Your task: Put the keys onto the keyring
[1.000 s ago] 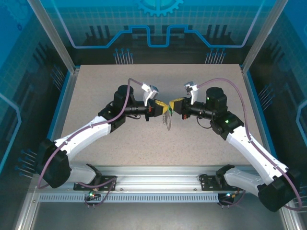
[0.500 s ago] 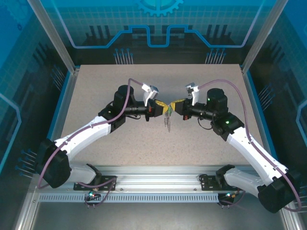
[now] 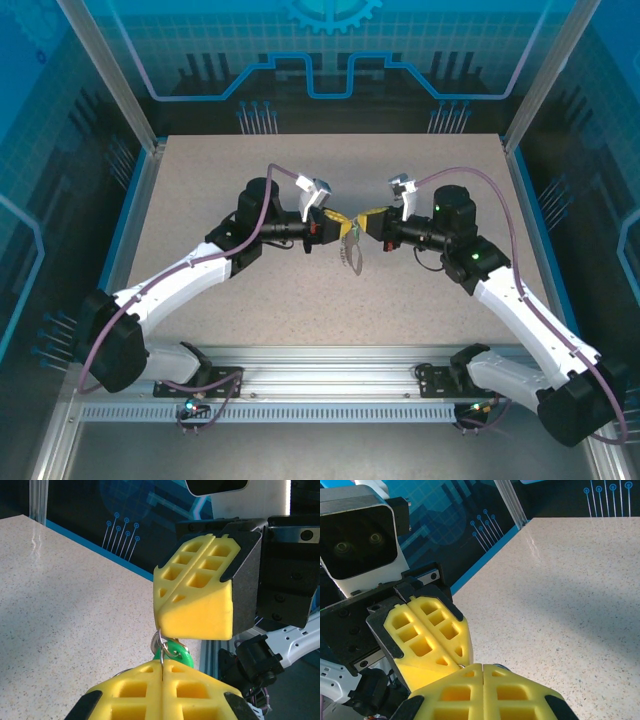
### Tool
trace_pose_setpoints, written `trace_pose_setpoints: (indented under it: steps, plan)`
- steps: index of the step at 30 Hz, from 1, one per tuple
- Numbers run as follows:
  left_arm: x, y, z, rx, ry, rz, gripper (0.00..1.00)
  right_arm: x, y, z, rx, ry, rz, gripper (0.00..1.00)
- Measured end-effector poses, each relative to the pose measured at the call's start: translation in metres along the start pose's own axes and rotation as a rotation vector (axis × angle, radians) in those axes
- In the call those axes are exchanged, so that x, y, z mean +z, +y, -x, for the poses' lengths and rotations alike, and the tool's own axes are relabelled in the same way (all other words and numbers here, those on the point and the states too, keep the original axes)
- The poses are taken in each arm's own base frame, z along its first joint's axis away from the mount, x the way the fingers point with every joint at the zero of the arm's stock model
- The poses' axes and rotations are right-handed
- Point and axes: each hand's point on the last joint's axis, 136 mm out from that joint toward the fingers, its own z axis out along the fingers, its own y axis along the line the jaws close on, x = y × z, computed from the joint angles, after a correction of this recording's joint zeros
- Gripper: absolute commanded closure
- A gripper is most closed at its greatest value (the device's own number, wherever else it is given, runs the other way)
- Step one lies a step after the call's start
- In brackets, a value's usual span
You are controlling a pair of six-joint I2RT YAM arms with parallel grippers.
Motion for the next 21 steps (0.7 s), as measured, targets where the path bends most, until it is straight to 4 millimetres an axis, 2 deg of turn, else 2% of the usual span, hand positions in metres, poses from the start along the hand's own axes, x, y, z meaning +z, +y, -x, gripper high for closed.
trace_pose_setpoints:
  steps: [21]
  plan:
    - [0.0008,-0.0011,0.0022,0.010,-0.010,0.001,1.00,-0.0017,-0.0003,0.0004,0.010,0.001,0.006,1.00]
